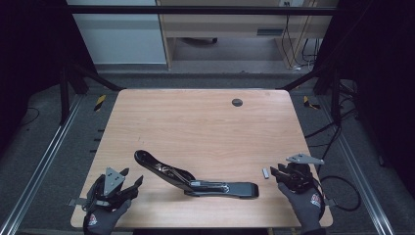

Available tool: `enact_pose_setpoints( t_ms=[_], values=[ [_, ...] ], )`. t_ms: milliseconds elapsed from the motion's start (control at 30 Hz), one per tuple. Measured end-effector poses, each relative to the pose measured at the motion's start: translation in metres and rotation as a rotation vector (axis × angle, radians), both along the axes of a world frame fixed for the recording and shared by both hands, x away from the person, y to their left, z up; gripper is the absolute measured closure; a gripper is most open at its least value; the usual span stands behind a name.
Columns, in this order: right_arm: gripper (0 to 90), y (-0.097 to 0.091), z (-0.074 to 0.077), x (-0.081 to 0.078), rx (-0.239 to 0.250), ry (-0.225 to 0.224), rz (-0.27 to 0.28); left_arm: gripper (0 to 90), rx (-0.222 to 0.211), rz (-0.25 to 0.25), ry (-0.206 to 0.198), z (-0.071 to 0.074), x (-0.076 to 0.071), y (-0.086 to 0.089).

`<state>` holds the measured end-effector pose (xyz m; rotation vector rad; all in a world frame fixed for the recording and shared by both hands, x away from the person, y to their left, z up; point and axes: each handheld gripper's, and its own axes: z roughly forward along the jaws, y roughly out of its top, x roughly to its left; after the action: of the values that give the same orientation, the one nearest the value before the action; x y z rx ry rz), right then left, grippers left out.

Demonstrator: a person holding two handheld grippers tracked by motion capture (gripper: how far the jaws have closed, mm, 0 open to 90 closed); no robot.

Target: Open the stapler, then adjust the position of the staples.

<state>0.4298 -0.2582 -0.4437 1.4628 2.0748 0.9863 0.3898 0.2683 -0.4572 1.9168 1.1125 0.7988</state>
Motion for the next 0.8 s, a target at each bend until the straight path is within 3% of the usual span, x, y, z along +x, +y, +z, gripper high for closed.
enact_pose_setpoints(
  t_ms=[300,567,800],
  values=[
    [64.0,-0.001,0.003,0.018,-0.014,0.054,0.003,40.5,0.004,0.024,0.025,-0.003,0.006,0.006],
    [67.4,0.011,0.007,0.032,-0.076,0.108,0.016,40.1,0.008,0.043,0.029,-0.003,0.008,0.009],
    [69.9,0.025,-0.002,0.042,-0.128,0.155,0.029,39.8,0.019,0.045,0.032,-0.004,0.008,0.008]
  ],
)
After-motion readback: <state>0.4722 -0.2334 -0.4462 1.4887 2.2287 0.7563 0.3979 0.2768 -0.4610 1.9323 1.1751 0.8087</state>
